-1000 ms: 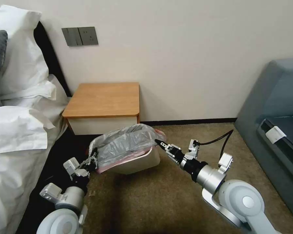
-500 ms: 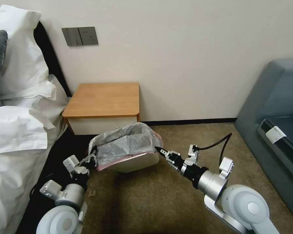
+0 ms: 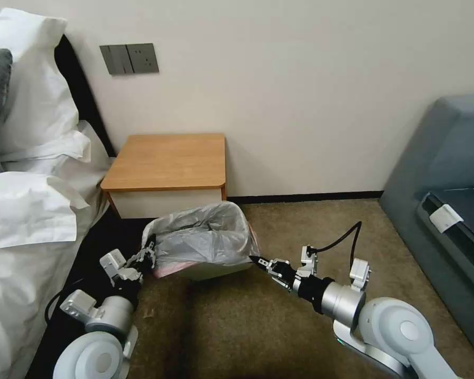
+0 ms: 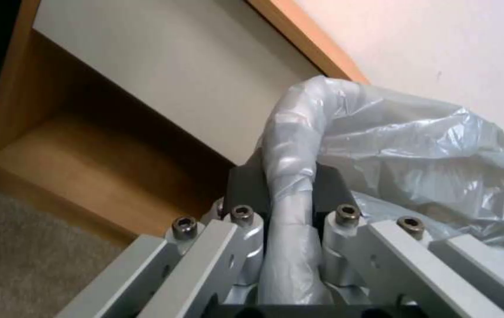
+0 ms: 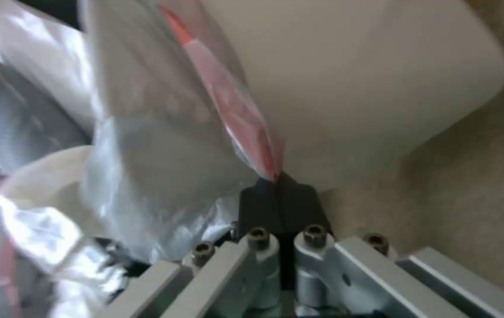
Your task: Pick up the garbage bag from the table and place it over the trash can.
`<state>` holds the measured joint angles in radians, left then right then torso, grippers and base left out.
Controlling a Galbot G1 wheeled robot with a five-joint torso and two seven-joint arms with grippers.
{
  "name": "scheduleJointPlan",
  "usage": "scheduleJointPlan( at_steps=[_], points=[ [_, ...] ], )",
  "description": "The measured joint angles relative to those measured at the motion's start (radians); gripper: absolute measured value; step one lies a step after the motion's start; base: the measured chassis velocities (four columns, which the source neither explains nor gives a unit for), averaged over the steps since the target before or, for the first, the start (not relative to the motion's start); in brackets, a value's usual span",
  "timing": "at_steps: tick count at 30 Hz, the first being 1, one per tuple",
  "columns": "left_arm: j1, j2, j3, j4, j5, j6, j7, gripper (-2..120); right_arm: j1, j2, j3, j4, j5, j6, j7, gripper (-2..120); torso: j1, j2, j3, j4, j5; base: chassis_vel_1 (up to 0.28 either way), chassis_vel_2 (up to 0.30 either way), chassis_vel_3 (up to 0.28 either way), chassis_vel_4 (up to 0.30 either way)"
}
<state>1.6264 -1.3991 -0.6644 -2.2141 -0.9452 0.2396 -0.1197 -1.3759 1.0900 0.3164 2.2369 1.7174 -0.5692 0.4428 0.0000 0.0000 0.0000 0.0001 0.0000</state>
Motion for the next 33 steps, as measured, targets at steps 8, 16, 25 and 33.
scheduleJointPlan(
  at_steps=[8,16,25,33],
  points=[
    [0.006,0.002,-0.003,-0.011,-0.006,0.012,0.007,9,0.030,-0.016,-0.011,-0.050,-0.091,-0.009,-0.010,0,0.000,0.000,0.000,-0.0001,0.0000,0.000,0.000,0.000,0.000],
    [0.006,0.002,-0.002,-0.018,-0.009,0.020,0.009,9,0.059,-0.021,-0.053,-0.094,-0.200,-0.018,-0.042,0,0.000,0.000,0.000,-0.0001,0.0000,0.000,0.000,0.000,0.000],
    [0.018,0.007,-0.012,-0.020,-0.003,0.025,0.026,9,0.063,-0.036,-0.075,-0.126,-0.322,-0.021,-0.098,0,0.000,0.000,0.000,-0.0001,0.0000,0.000,0.000,0.000,0.000],
    [0.025,0.015,-0.014,-0.025,0.015,0.031,0.040,9,0.070,-0.031,-0.068,-0.155,-0.417,-0.003,-0.136,0,0.000,0.000,0.000,-0.0001,0.0000,0.000,0.000,0.000,0.000]
  ],
)
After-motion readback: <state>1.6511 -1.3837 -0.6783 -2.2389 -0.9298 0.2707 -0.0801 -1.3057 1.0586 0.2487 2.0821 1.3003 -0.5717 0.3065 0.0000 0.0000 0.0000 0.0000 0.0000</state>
